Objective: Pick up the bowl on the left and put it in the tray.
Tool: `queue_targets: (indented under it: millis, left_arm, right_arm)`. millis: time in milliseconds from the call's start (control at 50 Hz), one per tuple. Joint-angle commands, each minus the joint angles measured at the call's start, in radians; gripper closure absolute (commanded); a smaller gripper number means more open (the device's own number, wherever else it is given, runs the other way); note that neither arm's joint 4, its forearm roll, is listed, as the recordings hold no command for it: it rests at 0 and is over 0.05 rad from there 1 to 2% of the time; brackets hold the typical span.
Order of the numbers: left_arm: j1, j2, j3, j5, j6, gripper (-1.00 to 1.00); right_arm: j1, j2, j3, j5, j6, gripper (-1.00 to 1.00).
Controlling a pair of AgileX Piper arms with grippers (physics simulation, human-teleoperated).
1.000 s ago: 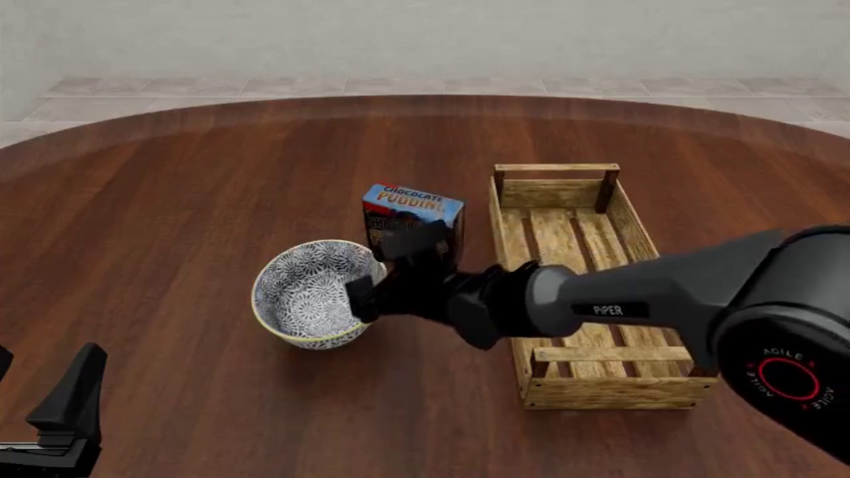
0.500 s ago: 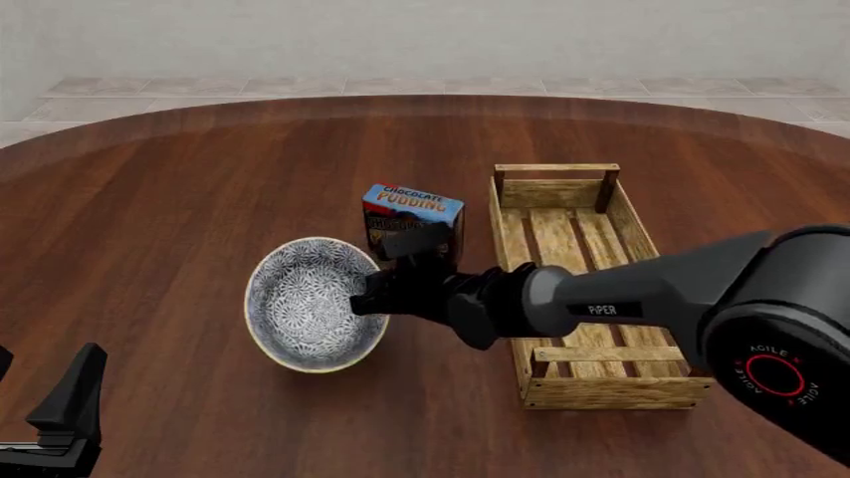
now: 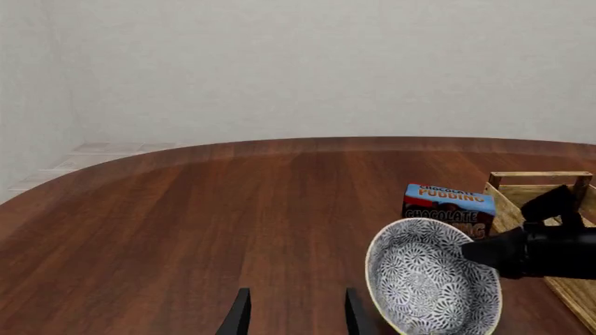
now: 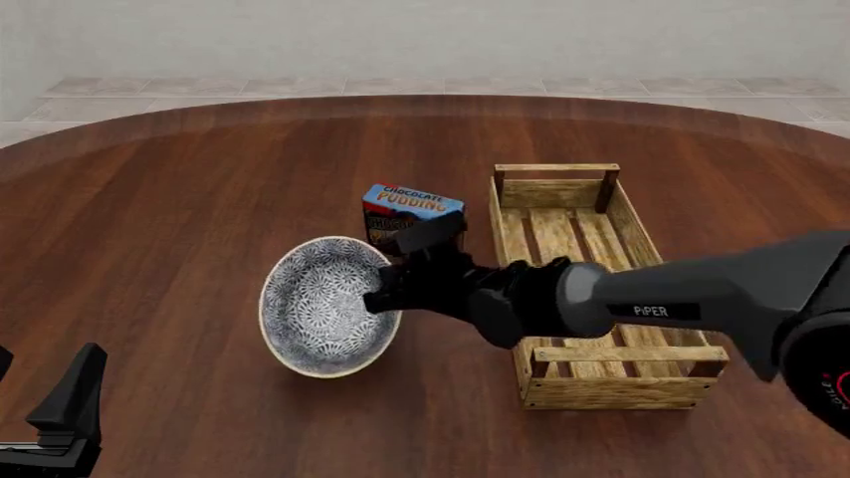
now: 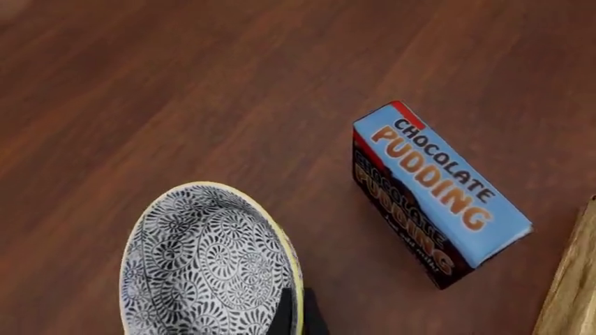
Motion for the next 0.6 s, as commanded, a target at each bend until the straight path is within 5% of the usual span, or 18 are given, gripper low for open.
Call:
queue_targets:
  millis: [20,600]
  left_arm:
    - [0.000,0.000,0.000,0.000,0.000,-1.00]
    - [0.000,0.000,0.000,0.000,0.000,-1.00]
  right_arm:
    - [-0.012,-0.103,0.067,0.004,-0.040,1.00]
    - [0.007,-0.243,0.138,0.018,-0.058,1.00]
